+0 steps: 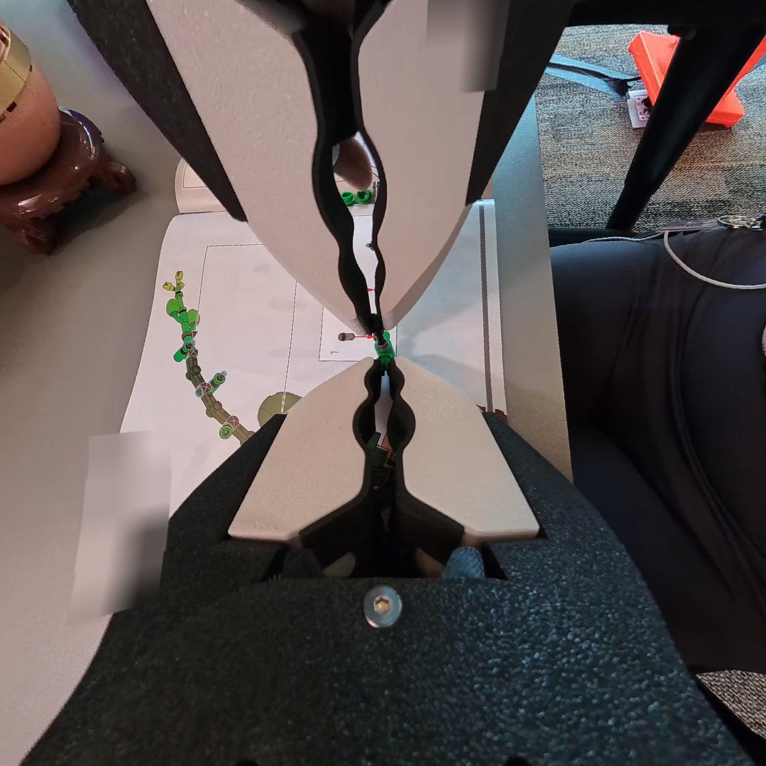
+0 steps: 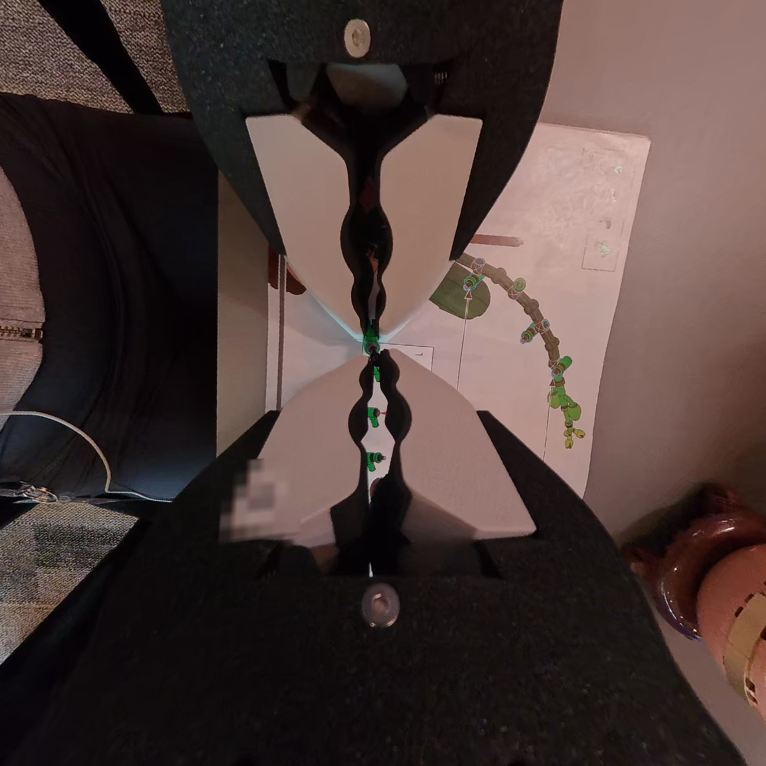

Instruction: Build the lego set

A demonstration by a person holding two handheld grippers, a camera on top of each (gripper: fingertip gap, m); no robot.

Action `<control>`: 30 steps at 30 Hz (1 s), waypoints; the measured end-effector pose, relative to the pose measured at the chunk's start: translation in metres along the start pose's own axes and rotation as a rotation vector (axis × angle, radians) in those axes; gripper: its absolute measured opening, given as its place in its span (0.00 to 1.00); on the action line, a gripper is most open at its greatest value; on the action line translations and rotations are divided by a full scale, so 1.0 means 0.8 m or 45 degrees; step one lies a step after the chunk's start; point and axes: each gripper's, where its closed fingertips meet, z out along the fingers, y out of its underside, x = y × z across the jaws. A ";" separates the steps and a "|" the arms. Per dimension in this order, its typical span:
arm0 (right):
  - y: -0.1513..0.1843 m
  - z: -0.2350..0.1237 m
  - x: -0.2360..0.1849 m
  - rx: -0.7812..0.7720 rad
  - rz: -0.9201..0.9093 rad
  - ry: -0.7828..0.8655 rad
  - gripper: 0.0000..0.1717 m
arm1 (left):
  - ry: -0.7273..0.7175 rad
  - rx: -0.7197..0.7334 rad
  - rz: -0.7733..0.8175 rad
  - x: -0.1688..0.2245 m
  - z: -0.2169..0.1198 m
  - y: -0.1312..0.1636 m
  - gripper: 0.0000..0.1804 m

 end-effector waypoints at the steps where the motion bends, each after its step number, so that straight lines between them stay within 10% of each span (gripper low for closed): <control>1: -0.001 0.001 0.000 -0.007 0.001 -0.001 0.01 | -0.001 0.000 0.001 0.000 0.000 0.000 0.01; 30: 0.000 0.006 0.004 -0.073 0.004 -0.158 0.01 | 0.002 -0.005 0.005 0.000 0.001 0.001 0.02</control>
